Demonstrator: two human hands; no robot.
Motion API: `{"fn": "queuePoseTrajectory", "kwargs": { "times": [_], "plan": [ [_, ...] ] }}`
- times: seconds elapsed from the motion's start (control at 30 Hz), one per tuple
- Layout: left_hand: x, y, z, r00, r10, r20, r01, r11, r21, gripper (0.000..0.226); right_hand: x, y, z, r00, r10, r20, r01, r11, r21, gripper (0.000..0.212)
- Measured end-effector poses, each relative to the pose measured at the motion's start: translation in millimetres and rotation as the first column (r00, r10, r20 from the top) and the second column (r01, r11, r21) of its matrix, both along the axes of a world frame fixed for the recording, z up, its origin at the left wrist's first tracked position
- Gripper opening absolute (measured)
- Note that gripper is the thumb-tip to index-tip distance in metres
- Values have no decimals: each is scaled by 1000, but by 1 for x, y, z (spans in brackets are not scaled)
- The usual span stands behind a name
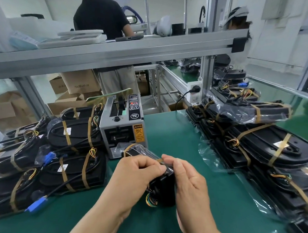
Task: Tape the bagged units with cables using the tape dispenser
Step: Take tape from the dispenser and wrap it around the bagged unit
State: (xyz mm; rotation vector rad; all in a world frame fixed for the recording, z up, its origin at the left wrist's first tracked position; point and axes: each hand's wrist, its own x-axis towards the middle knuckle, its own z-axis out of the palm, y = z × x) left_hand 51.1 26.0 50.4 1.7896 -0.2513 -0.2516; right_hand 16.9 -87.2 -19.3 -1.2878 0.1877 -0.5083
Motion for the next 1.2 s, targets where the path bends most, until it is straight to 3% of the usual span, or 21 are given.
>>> {"fn": "queuePoseTrajectory", "kwargs": {
  "times": [0.3, 0.83, 0.97, 1.03, 1.2],
  "plan": [
    [-3, -1, -1, 999, 41, 16, -41, 999, -15, 13, 0, 1, -2, 1000, 16, -4, -16, 999, -39, 31],
    [-8, -3, -17, 966, 136, 218, -176, 969, 175, 12, -3, 1, 1, 1000, 19, -22, -20, 999, -38, 34],
    [-6, -5, -18, 957, 225, 184, -261, 944, 203, 45, -5, 1, 3, 999, 15, -38, -16, 999, -44, 32],
    [-4, -6, -20, 950, 258, 178, -291, 936, 197, 50, -5, 2, 3, 999, 14, -37, -15, 999, -37, 28],
    [2, -2, -26, 946, 254, 200, -286, 945, 157, 28, -5, 3, 4, 998, 53, -16, -53, 999, 9, 29]
  ]
}}
